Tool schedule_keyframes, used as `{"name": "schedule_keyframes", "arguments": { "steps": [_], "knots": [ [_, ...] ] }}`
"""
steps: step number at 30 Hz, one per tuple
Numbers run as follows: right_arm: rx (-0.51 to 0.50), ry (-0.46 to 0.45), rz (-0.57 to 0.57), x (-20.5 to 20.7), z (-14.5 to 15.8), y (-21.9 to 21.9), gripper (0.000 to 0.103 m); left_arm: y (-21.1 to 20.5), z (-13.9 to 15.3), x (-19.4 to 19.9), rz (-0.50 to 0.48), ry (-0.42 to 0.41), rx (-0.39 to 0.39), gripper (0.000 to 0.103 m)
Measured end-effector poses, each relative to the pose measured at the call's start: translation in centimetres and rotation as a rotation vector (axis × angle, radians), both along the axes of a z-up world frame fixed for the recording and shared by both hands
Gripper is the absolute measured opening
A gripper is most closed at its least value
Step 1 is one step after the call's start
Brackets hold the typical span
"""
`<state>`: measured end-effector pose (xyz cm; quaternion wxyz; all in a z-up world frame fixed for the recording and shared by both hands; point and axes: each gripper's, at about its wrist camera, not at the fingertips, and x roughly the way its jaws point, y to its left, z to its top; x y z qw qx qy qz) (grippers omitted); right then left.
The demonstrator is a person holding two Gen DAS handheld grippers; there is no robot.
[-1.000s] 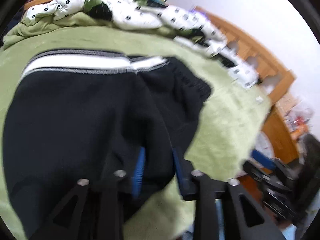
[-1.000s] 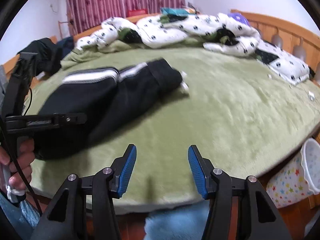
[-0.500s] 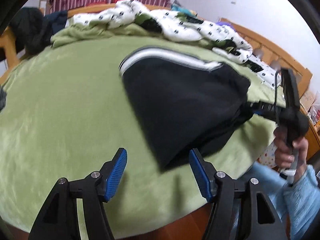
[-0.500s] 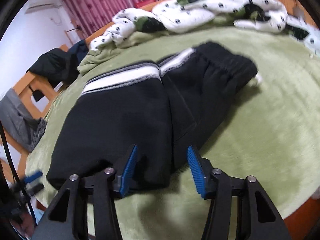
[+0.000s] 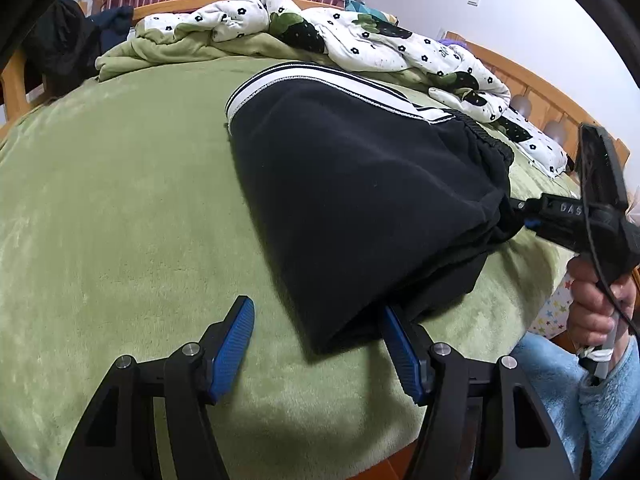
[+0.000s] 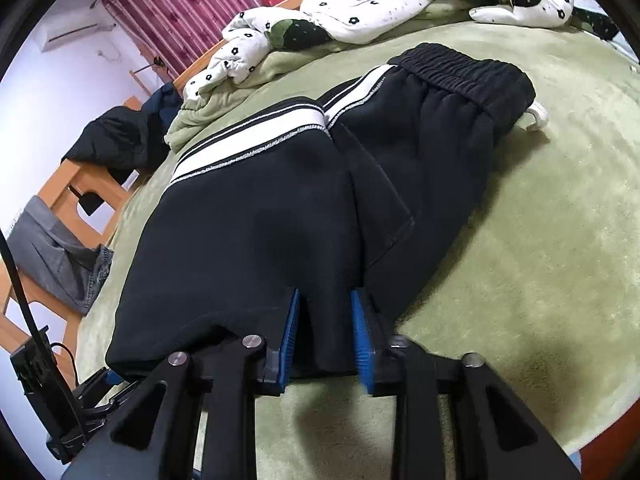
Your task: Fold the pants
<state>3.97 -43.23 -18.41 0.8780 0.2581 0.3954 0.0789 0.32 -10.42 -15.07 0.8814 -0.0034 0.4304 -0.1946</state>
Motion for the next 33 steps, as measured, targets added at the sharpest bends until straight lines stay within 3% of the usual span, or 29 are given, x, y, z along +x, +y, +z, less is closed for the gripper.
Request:
{"name": "schedule_keyframes", "arguments": {
  "steps": [6, 12, 17, 19, 22, 24, 27, 29, 33],
  "knots": [
    [0.066, -0.161, -0.014, 0.3, 4.7, -1.7, 0.011, -1.0, -0.4, 0.0, 0.006, -0.023, 0.053, 0.062],
    [0.026, -0.268, -0.025, 1.8, 8.5, -4.3, 0.01, -2.8, 0.4, -0.3, 0.009, -0.05, 0.062, 0.062],
    [-0.023, -0.317, -0.083, 1.6, 9.3, -8.4, 0.008, -5.2, 2.4, -1.0, -0.059, -0.119, 0.034, 0.062],
    [-0.03, -0.29, -0.114, 1.6, 8.1, -9.7, 0.008, -6.1, 2.2, -1.0, -0.091, -0.108, 0.047, 0.062],
    [-0.073, -0.174, -0.133, 2.3, 4.1, -10.9, 0.008, -7.1, 0.9, -0.6, -0.116, -0.057, 0.1, 0.062],
    [-0.096, -0.099, -0.14, 2.6, 1.2, -11.2, 0.008, -6.9, 0.4, -0.6, -0.129, -0.022, 0.089, 0.062],
    [-0.095, -0.055, -0.168, 2.1, 0.1, -12.1, 0.009, -7.0, 0.2, -0.6, -0.174, 0.014, 0.08, 0.062],
    [-0.052, -0.062, -0.175, 1.6, 0.4, -12.7, 0.016, -7.5, 0.1, -0.3, -0.151, -0.004, 0.127, 0.062],
    [0.013, -0.045, -0.14, 2.6, -0.5, -12.5, 0.037, -8.1, -0.1, 1.1, -0.126, 0.007, 0.074, 0.062]
  ]
}}
